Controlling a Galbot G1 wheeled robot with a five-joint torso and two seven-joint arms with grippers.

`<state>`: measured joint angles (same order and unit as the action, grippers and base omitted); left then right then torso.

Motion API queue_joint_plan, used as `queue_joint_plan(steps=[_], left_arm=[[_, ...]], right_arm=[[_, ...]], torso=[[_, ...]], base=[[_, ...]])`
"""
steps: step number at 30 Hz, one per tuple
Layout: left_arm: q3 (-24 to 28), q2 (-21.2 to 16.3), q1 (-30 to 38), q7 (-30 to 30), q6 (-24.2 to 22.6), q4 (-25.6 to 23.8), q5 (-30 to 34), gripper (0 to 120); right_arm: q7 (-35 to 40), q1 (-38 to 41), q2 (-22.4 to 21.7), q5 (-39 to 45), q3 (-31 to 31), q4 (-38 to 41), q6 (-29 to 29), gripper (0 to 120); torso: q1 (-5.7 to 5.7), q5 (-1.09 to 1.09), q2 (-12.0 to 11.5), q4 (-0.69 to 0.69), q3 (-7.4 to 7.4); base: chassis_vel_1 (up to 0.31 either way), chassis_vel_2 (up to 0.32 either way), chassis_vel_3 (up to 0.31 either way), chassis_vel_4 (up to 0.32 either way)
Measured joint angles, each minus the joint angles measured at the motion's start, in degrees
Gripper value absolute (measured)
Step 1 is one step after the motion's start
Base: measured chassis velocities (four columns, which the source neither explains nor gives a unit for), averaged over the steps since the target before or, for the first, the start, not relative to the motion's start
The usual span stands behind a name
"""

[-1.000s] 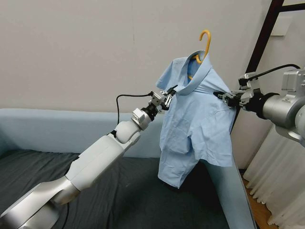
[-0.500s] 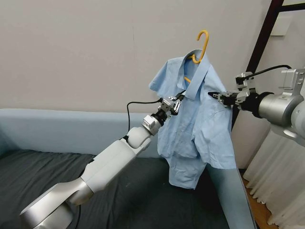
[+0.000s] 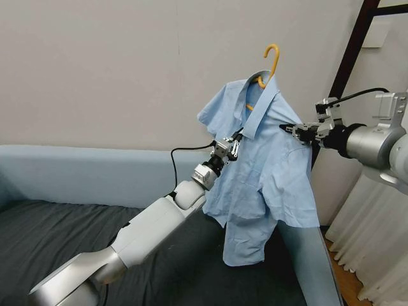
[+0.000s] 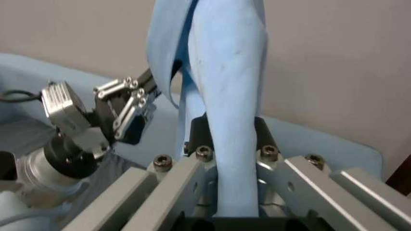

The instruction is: Pick up the clothes from the sofa and hang them on the clothes hanger.

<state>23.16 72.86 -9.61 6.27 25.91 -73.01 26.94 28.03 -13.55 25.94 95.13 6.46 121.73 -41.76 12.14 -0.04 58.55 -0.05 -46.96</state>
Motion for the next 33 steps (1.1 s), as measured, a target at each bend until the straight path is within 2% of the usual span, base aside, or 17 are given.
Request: queue_joint_plan(steps=[8, 10, 13, 14, 15, 16, 18, 20, 21, 25, 26, 29, 31, 33], left_arm=[[0.4, -0.3, 1.4, -0.3, -1.1, -1.0, 1.5, 0], [0.7, -0.8, 0.5, 1.5, -1.5, -1.5, 1.2, 0], [1.4, -1.4, -1.3, 9.8, -2.8, -3.9, 0.5, 2], [1.3, -2.0, -2.3, 12.6, -3.4, -4.6, 0.8, 9], [1.3, -2.0, -2.3, 12.6, -3.4, -4.6, 0.8, 9], [0.9, -2.5, -3.7, 13.8, -3.2, -6.4, 0.9, 14], [-0.3, -3.8, -5.7, 14.3, -2.0, -8.7, 1.1, 22], [-2.8, -6.7, -10.1, 14.1, -0.5, -13.2, 1.6, 32], [-2.8, -6.7, -10.1, 14.1, -0.5, -13.2, 1.6, 32], [-10.5, -12.5, -19.4, 12.8, 0.5, -19.4, 1.7, 51], [-10.5, -12.5, -19.4, 12.8, 0.5, -19.4, 1.7, 51], [-16.9, -15.9, -26.8, 11.9, 1.0, -22.6, 1.4, 64], [-18.1, -16.4, -28.3, 11.7, 1.1, -23.2, 1.4, 68], [-22.4, -18.1, -34.5, 11.2, 1.7, -25.1, 1.3, 78]], right_arm=[[0.2, -2.4, -1.4, 0.2, 1.0, 1.3, 0.3, 2], [0.2, -2.7, -2.1, 1.1, 1.5, 1.6, 0.7, 2], [0.6, -2.9, -3.1, 3.3, 2.3, 2.2, 1.5, 2], [1.0, -2.5, -3.4, 4.0, 2.6, 2.1, 1.6, 2], [1.0, -2.5, -3.4, 4.0, 2.6, 2.1, 1.6, 2], [1.0, -1.9, -3.4, 4.4, 2.6, 1.9, 1.7, 2], [1.0, -0.9, -3.3, 4.5, 2.2, 1.0, 1.7, 2], [0.2, 0.8, -2.3, 4.0, 1.0, -1.2, 2.1, 2], [0.2, 0.8, -2.3, 4.0, 1.0, -1.2, 2.1, 2], [-0.7, 3.9, 1.1, 1.2, -1.8, -5.3, 2.3, 2], [-0.7, 3.9, 1.1, 1.2, -1.8, -5.3, 2.3, 2], [-0.7, 9.3, 4.5, -0.4, -6.2, -8.6, 2.3, 2], [-0.6, 11.0, 5.2, -0.5, -7.3, -9.5, 2.2, 2], [0.3, 17.5, 7.5, -0.7, -11.0, -12.7, 2.1, 2]], torso=[[0.0, 0.02, 0.0, -0.03, 0.0], [0.0, 0.01, 0.0, -0.02, 0.0], [0.0, -0.01, 0.0, -0.01, 0.0], [-0.01, 0.02, 0.0, -0.03, 0.01], [-0.01, 0.02, 0.0, -0.03, 0.01], [0.0, 0.0, 0.0, -0.01, 0.0], [-0.01, 0.0, 0.0, -0.02, 0.0], [-0.01, -0.01, 0.0, -0.03, 0.01], [-0.01, -0.01, 0.0, -0.03, 0.01], [-0.01, -0.01, 0.0, 0.0, 0.0], [-0.01, -0.01, 0.0, 0.0, 0.0], [-0.01, 0.0, 0.0, 0.01, 0.0], [-0.01, 0.0, 0.0, 0.01, -0.01], [0.0, -0.03, 0.0, 0.02, -0.01]], base=[[0.0, 0.0, 0.0, 0.0], [0.0, 0.0, 0.0, 0.0], [0.0, 0.0, 0.0, 0.0], [0.0, 0.0, 0.0, 0.0], [0.0, 0.0, 0.0, 0.0], [0.0, 0.0, 0.0, 0.0], [0.0, 0.0, 0.0, 0.0], [0.0, 0.0, 0.0, 0.0], [0.0, 0.0, 0.0, 0.0], [0.0, 0.0, 0.0, 0.0], [0.0, 0.0, 0.0, 0.0], [0.0, 0.0, 0.0, 0.0], [0.0, 0.0, 0.0, 0.0], [0.0, 0.0, 0.0, 0.0]])
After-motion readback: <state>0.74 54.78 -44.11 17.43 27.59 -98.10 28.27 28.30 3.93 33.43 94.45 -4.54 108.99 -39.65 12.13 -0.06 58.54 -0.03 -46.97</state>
